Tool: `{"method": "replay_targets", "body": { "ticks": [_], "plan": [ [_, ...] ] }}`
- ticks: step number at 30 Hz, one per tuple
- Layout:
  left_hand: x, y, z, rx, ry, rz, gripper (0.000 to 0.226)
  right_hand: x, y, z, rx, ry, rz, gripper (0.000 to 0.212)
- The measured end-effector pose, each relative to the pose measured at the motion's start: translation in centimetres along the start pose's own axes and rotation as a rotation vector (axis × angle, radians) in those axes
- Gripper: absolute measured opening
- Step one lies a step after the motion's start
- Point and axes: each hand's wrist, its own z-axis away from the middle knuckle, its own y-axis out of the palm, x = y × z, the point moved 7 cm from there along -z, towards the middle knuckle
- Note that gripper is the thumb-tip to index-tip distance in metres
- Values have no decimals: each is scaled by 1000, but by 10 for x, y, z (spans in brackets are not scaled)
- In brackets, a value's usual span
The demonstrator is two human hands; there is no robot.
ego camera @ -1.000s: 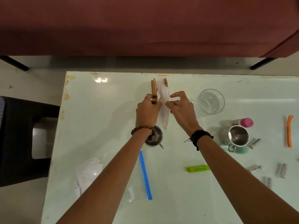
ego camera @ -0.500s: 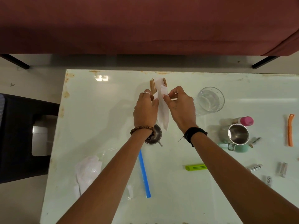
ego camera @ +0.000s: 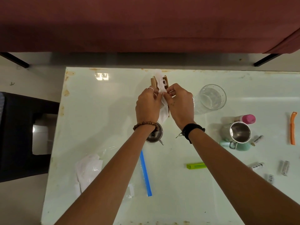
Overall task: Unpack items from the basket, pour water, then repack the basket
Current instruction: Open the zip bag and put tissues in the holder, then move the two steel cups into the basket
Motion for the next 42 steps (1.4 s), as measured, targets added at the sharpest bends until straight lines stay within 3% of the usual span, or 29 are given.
{"method": "replay_targets", "body": {
  "ticks": [7, 19, 27, 29, 34, 38, 42],
  "plan": [
    [-1, -5, 1, -28, -8, 20, 24, 6, -2, 1, -12, 10, -13, 22],
    [2, -11, 14, 85, -3, 39, 32, 7, -14, 13, -17, 29, -52, 21],
    [0, -50, 94, 3, 84, 275, 6, 11, -32, 76, -48, 41, -220, 6],
    [15, -45, 124, 13, -62, 359, 9, -4, -42, 99, -62, 103, -246, 3],
    [60, 7, 195, 93, -728, 691, 10, -65, -61, 158, -80, 418, -362, 4],
    [60, 34, 207, 68, -817, 768, 22, -115, -81, 184, -211, 658, -501, 4],
    [56, 53, 197, -25, -842, 879, 34, -155, -106, 193, -460, 841, -725, 21]
  ]
}}
